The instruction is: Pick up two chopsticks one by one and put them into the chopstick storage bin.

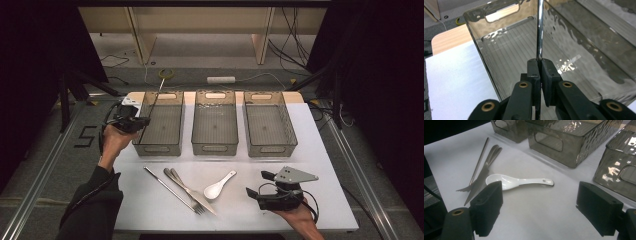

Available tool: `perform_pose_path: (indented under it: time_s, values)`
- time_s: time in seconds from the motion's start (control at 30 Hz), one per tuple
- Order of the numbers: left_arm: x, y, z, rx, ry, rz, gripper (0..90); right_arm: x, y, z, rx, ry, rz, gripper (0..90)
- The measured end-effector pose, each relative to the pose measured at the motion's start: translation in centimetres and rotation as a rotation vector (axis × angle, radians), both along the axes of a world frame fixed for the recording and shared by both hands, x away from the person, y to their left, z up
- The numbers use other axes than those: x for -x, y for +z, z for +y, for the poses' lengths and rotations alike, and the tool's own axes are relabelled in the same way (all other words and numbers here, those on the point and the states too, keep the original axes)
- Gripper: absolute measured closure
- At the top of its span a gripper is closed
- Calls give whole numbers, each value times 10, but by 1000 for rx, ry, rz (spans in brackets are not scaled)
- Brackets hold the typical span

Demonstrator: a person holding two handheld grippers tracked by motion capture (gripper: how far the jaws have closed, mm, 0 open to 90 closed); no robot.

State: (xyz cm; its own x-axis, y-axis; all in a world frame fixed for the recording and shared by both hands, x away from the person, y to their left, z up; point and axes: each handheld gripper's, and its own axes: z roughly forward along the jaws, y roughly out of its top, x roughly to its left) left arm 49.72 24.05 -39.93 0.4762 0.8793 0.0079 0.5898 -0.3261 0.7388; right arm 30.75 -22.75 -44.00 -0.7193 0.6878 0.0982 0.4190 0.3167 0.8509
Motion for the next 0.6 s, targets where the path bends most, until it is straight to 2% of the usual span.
perform_pose_path:
  time_s: [0.27,0.6]
  values:
    - [-1,-5,0,-3,7,15,849,0,0,0,2,-1,0,222]
    - [-5,-14,3,2,24,54,846,0,0,0,3,1,2,222]
